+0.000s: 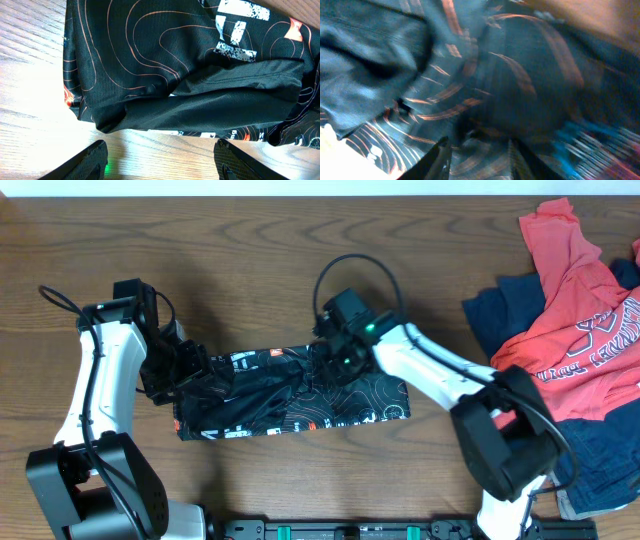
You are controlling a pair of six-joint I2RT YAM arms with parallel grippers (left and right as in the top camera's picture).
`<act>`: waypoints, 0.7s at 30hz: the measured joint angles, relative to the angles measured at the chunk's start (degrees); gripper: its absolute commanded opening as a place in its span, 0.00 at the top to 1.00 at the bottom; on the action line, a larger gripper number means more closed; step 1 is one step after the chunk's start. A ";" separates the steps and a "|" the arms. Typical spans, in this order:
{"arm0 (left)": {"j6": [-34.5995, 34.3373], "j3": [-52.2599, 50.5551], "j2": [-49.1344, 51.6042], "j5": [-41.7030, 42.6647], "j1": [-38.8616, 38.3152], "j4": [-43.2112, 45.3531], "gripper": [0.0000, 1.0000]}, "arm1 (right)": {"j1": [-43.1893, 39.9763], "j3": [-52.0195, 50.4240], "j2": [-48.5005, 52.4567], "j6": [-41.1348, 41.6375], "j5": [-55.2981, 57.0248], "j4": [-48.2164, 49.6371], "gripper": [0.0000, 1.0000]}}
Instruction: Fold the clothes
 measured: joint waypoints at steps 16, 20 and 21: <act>3.78 0.00 0.02 -8.70 0.02 2.25 0.02 | -3.89 0.09 -7.19 -2.51 -1.09 -3.23 0.47; 7.39 0.00 1.20 -9.46 0.48 5.01 0.02 | -8.15 0.22 -12.57 -2.64 -0.33 -6.86 0.46; 7.98 0.00 1.90 -9.64 0.79 5.40 0.02 | -9.14 0.31 -13.40 -2.69 -0.28 -8.04 0.46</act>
